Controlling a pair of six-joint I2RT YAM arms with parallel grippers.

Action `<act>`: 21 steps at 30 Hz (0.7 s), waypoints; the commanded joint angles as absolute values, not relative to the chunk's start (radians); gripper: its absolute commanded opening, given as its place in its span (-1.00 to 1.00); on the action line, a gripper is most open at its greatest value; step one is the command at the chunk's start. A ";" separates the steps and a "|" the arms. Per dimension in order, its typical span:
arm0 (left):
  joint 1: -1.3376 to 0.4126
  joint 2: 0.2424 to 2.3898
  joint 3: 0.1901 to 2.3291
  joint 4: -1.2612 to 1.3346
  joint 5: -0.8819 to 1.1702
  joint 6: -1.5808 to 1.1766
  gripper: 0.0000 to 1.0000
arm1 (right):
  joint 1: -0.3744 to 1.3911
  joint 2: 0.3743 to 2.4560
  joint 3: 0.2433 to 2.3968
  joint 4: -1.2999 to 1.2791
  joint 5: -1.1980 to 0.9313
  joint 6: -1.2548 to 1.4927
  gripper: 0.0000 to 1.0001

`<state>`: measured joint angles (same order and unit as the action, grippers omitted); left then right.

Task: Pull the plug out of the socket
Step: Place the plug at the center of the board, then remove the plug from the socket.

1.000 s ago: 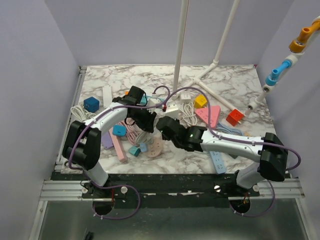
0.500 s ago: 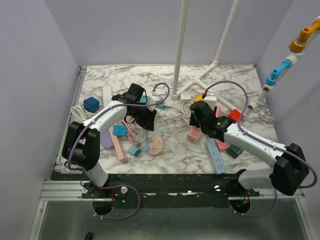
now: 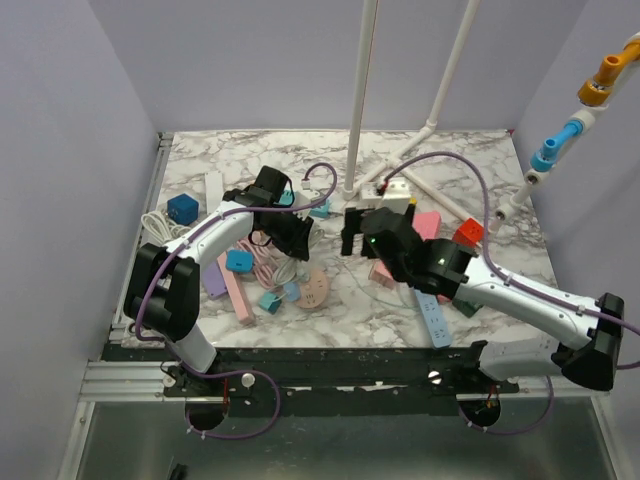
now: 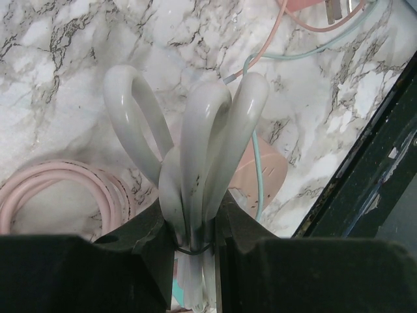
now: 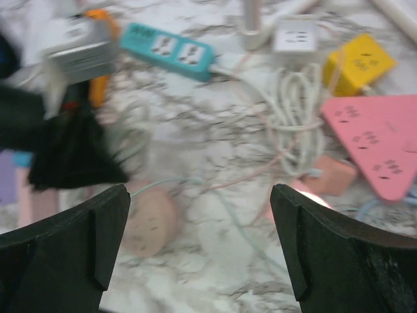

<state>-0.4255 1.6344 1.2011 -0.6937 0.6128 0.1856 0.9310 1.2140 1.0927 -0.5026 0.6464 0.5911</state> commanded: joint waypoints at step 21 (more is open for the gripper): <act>-0.389 1.660 1.266 -0.678 0.596 0.094 -1.00 | 1.354 1.792 1.314 -0.354 0.613 0.515 0.90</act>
<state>-0.3939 1.6539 1.2236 -0.6895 0.6106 0.1345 1.3426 1.7409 1.2743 -0.4141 0.6258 0.5491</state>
